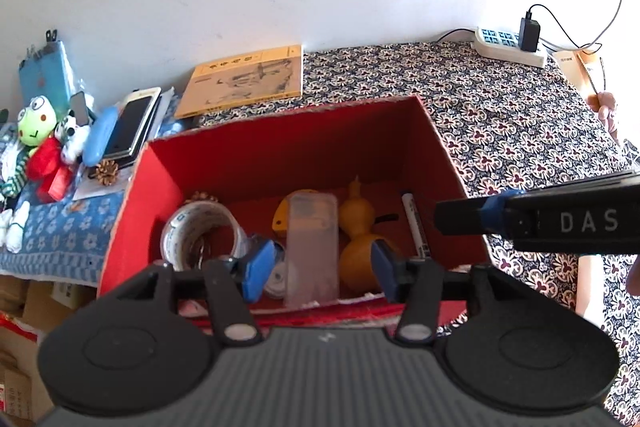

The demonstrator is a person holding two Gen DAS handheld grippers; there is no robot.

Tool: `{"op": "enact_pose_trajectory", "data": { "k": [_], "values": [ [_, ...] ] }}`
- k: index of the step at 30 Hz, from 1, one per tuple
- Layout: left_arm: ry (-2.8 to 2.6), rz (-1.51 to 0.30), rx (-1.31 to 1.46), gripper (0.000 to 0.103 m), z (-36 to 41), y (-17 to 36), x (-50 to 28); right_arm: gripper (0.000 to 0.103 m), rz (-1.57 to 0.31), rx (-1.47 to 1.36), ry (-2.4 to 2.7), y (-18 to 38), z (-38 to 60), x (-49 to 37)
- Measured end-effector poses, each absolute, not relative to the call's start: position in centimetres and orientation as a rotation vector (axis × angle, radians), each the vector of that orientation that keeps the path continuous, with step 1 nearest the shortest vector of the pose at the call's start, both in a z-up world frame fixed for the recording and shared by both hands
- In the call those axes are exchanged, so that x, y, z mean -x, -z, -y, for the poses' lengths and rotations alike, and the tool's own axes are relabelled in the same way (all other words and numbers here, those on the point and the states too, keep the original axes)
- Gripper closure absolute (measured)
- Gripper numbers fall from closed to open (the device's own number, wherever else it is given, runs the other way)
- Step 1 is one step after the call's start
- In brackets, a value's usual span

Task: Organize rigid objects
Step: 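Move the right tool out of the box toward the white bottle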

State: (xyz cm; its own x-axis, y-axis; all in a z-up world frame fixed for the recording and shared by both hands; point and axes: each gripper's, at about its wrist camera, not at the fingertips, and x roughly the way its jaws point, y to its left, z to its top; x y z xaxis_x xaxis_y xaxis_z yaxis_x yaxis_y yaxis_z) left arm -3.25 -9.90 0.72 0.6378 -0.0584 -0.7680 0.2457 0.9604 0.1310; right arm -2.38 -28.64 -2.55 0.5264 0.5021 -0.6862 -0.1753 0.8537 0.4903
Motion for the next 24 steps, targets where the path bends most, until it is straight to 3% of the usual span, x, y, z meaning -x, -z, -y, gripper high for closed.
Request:
{"op": "enact_pose_trajectory", "data": {
  "k": [24],
  "values": [
    [0.161, -0.932, -0.321, 0.048, 17.1, 2.0, 9.1, 0.101, -0.993, -0.580, -0.378, 6.6, 36.9, 8.5]
  ]
}}
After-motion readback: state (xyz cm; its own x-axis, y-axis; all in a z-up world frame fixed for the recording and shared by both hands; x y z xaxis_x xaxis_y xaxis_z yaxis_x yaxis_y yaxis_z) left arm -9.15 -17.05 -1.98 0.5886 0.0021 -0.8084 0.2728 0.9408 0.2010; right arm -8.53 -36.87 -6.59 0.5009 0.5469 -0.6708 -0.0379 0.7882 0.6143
